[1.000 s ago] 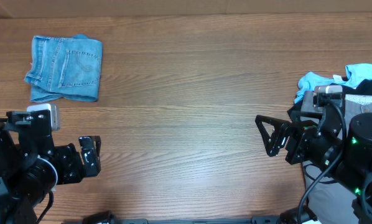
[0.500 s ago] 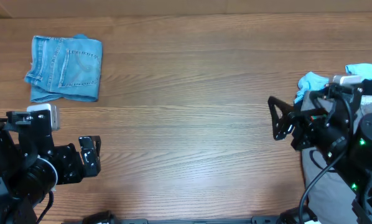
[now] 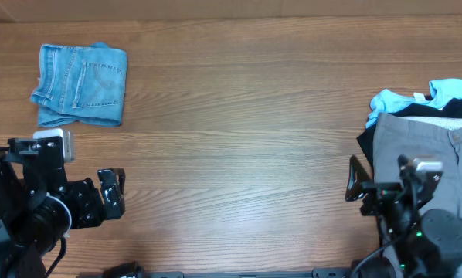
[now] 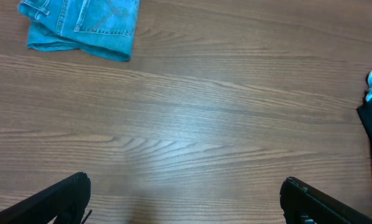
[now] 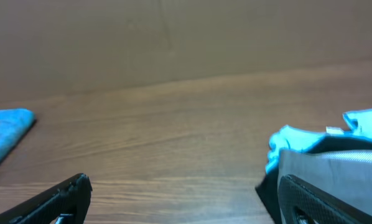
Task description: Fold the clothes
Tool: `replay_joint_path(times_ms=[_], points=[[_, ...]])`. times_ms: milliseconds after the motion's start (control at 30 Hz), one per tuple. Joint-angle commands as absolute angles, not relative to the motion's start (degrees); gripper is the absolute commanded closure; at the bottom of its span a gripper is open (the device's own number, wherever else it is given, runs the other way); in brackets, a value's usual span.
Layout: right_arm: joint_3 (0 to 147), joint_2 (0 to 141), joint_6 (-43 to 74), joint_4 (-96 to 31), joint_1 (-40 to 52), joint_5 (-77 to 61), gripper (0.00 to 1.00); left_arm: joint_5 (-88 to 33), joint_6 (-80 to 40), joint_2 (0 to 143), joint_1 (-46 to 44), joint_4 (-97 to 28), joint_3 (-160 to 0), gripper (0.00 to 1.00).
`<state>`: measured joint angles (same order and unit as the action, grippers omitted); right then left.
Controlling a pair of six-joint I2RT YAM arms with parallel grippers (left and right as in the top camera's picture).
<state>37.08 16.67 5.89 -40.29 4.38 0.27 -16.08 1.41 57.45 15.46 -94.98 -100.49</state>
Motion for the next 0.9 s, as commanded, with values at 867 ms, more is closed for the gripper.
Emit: replay_joint_path(times_ms=[867], points=[[3.64,0.16,10.7,-11.88,3.14,-5.04,0.0,-16.12,0.43,57.28,15.31,-94.91,-100.33,0.0]])
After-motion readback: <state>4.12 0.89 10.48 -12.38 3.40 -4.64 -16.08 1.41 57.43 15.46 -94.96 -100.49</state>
